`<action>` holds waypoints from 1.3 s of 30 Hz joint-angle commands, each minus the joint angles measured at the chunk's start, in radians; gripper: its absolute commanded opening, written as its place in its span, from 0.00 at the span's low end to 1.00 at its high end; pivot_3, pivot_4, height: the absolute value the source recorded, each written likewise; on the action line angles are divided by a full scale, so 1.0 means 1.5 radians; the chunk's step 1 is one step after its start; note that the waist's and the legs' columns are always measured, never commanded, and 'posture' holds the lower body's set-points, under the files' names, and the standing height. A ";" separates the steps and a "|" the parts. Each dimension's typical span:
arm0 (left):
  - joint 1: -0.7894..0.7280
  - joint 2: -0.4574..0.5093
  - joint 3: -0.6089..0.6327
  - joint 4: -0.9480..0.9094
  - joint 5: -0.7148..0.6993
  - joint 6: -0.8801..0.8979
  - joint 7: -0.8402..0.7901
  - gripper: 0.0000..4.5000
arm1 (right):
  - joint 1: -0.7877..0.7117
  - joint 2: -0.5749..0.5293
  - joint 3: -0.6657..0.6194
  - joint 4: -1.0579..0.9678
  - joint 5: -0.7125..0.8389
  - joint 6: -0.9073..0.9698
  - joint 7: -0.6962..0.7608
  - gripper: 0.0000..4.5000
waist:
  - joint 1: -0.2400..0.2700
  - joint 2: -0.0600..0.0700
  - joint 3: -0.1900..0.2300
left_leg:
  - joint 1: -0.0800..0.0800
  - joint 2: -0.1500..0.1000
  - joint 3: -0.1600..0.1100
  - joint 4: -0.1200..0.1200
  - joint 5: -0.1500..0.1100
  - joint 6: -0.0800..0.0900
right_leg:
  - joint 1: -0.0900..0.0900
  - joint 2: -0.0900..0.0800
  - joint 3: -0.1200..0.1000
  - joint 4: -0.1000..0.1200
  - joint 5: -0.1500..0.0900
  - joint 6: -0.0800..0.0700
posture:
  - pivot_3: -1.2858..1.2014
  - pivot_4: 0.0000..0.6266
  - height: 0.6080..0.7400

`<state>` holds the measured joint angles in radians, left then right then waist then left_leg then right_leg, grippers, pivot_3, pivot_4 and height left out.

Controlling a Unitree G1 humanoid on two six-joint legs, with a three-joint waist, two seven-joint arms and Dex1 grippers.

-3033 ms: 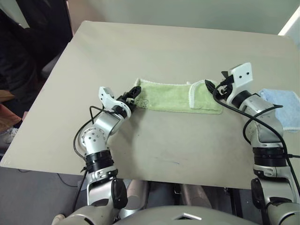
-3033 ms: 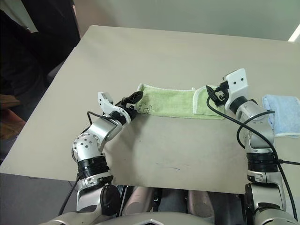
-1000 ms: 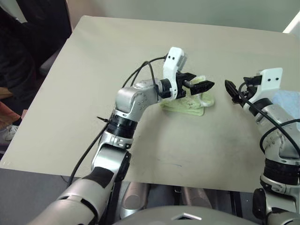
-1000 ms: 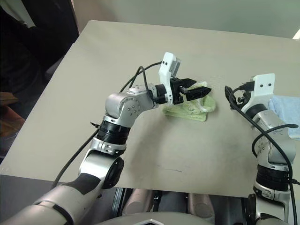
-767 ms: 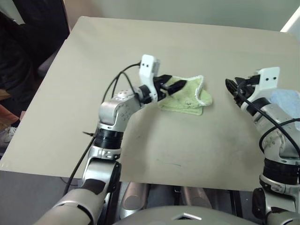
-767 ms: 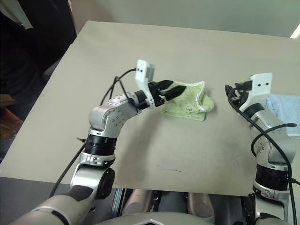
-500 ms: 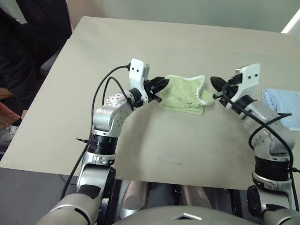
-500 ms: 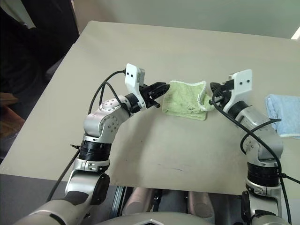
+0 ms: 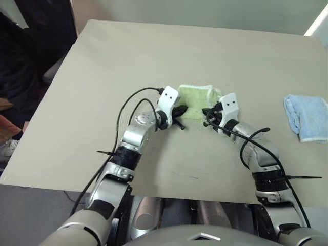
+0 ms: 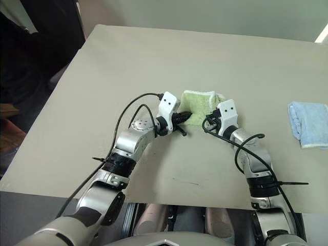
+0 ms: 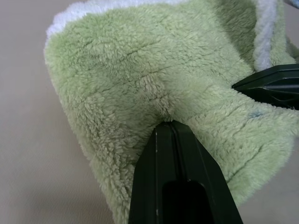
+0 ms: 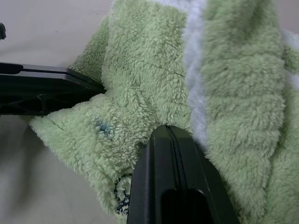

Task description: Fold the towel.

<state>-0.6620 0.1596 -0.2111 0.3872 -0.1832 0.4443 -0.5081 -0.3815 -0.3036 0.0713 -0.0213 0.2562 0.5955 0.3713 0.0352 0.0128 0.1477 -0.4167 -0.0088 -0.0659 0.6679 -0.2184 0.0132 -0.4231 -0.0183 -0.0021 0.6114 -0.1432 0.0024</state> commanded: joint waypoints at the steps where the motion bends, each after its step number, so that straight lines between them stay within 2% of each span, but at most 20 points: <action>1: 0.006 -0.003 0.012 0.002 0.003 -0.006 -0.013 0.01 | 0.013 0.000 -0.008 -0.007 -0.015 -0.002 -0.010 0.00 | 0.000 0.000 0.000 | 0.000 0.000 0.000 0.000 0.000 0.000 | 0.000 0.000 0.000 0.000 0.000 0.000 | 0.52 0.24 0.97; 5: 0.016 -0.025 0.101 -0.083 -0.091 0.006 -0.027 0.01 | 0.018 -0.010 -0.034 -0.083 0.002 -0.015 0.003 0.00 | -0.001 0.000 0.000 | -0.001 0.000 0.000 0.000 0.000 0.000 | -0.001 0.000 0.000 0.000 -0.001 0.003 | 0.52 0.24 0.97; 8: 0.018 -0.039 0.173 -0.135 -0.167 0.055 -0.007 0.01 | 0.025 -0.026 -0.051 -0.132 0.021 -0.013 0.020 0.00 | 0.000 0.000 0.000 | -0.004 0.000 0.001 0.000 0.000 -0.001 | -0.003 0.000 0.000 0.000 0.000 0.001 | 0.52 0.24 0.97; 12: 0.008 -0.037 0.287 -0.163 -0.270 0.154 0.058 0.01 | 0.033 -0.063 -0.107 -0.205 0.068 0.004 0.046 0.00 | -0.002 0.000 0.000 | -0.004 0.000 0.002 -0.001 0.002 -0.006 | -0.004 0.000 0.000 0.000 -0.001 0.003 | 0.52 0.24 0.97; 13: 0.005 -0.032 0.304 -0.155 -0.284 0.184 0.076 0.04 | 0.031 -0.071 -0.120 -0.213 0.075 0.008 0.048 0.00 | -0.002 0.000 0.000 | -0.004 0.000 0.003 -0.001 0.002 -0.006 | -0.004 0.000 0.001 0.000 -0.001 0.003 | 0.52 0.24 0.97; 15: 0.001 -0.024 0.322 -0.142 -0.297 0.224 0.099 0.14 | 0.029 -0.083 -0.137 -0.222 0.086 0.013 0.050 0.00 | -0.002 0.000 0.000 | -0.003 0.000 0.003 -0.001 0.002 -0.006 | -0.004 0.000 0.001 0.000 -0.001 0.004 | 0.52 0.24 0.97; 20: 0.000 -0.026 0.354 -0.120 -0.349 0.315 0.115 0.54 | 0.014 -0.104 -0.155 -0.220 0.089 0.006 0.048 0.00 | -0.001 0.000 0.000 | -0.003 0.000 0.004 0.000 0.002 -0.005 | -0.004 0.000 0.001 0.000 -0.001 0.004 | 0.52 0.24 0.97; 24: -0.006 -0.063 0.391 -0.106 -0.408 0.380 0.150 0.88 | 0.008 -0.106 -0.159 -0.210 0.085 0.000 0.041 0.00 | -0.001 0.000 0.000 | -0.003 0.000 0.005 0.000 0.003 -0.004 | -0.003 0.000 0.002 0.000 0.000 0.003 | 0.52 0.24 0.97; 26: -0.009 -0.071 0.394 -0.096 -0.417 0.393 0.161 0.99 | 0.007 -0.105 -0.158 -0.209 0.085 -0.001 0.040 0.00 | -0.002 0.000 0.000 | -0.003 0.001 0.006 0.000 0.003 -0.004 | -0.003 0.000 0.003 0.000 0.000 0.002 | 0.52 0.24 0.97; 33: -0.018 -0.089 0.358 -0.042 -0.398 0.418 0.174 0.99 | 0.000 -0.095 -0.155 -0.210 0.085 -0.005 0.032 0.00 | -0.002 0.000 0.000 | -0.001 0.002 0.011 0.000 0.004 -0.002 | -0.003 0.000 0.004 0.000 -0.001 0.006 | 0.52 0.24 0.97; 39: -0.032 -0.130 0.327 -0.017 -0.391 0.421 0.165 0.99 | 0.001 -0.092 -0.155 -0.218 0.086 -0.003 0.026 0.00 | 0.003 0.000 0.000 | -0.001 0.001 0.011 0.000 0.004 -0.001 | -0.002 -0.001 0.004 0.000 0.000 0.004 | 0.52 0.24 0.97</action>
<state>-0.6983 -0.0058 0.3276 0.3499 -0.7743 1.0546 -0.2521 -0.3661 -0.4421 -0.1407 -0.3156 0.3781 0.6082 0.4200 0.0404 0.0122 0.1483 -0.4180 -0.0077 -0.0493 0.6684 -0.2129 0.0123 -0.4266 -0.0202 0.0047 0.6108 -0.1429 0.0090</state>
